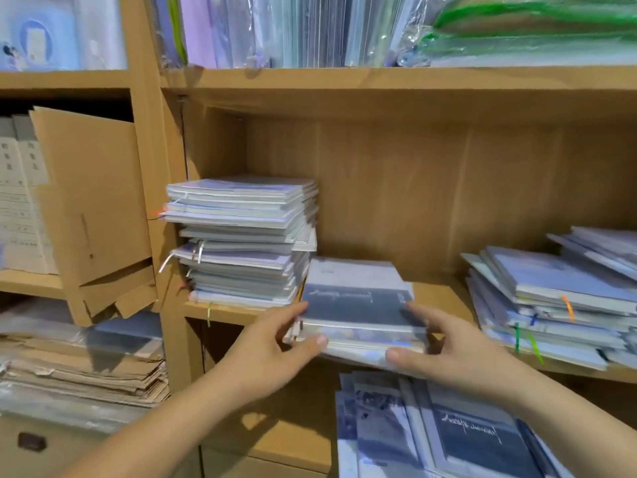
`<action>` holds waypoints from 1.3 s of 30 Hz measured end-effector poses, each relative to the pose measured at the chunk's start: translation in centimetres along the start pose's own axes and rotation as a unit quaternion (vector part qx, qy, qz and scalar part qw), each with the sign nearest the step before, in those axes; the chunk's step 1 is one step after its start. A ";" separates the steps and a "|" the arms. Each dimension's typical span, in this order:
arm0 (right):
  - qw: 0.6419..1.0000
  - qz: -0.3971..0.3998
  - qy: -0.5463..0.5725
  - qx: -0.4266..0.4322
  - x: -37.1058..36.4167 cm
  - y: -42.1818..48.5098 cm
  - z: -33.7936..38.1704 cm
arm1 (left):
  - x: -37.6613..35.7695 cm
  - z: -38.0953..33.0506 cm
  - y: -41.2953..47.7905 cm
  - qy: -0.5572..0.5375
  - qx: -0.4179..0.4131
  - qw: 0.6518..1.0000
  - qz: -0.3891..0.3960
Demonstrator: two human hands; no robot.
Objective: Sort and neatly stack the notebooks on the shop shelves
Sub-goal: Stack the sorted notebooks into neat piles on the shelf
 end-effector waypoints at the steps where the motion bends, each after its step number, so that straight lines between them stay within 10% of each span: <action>1: 0.998 0.015 -0.056 -0.002 -0.3 -0.2 -0.2 | -0.2 0.5 -0.6 0.034 -0.028 0.999 0.007; 5: 0.978 -0.058 -0.201 0.016 -0.9 1.2 -0.6 | 0.1 0.4 0.9 0.104 -0.081 0.989 -0.061; 13: 0.988 -0.129 -0.075 -0.037 -1.0 6.3 -0.5 | -1.0 -1.0 3.0 0.268 -0.084 0.947 -0.153; 18: 0.978 -0.164 -0.127 -0.017 -2.0 5.6 -1.1 | -4.2 1.7 -1.6 0.086 -0.060 0.982 -0.160; 22: 0.915 -0.325 -0.175 0.163 -5.2 0.0 -1.5 | -8.3 6.0 -4.5 0.014 0.075 0.992 -0.101; 25: 0.944 -0.217 -0.172 0.177 -9.2 -1.5 -4.9 | -12.7 10.2 -4.3 0.047 0.234 0.969 0.070; 29: 0.968 0.064 -0.230 -0.070 -13.0 0.2 -14.2 | -18.8 14.3 -4.4 -0.019 0.321 0.934 0.157; 39: 0.964 0.015 -0.255 -0.070 -13.5 2.8 -21.3 | -23.3 14.2 -1.5 -0.192 0.413 0.889 0.048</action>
Point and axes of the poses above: each hand's wrist, its own y-axis towards the middle knuckle, its own x-axis out of the back of the hand, z = x × y, the point moved 4 cm from there along y, towards the middle knuckle
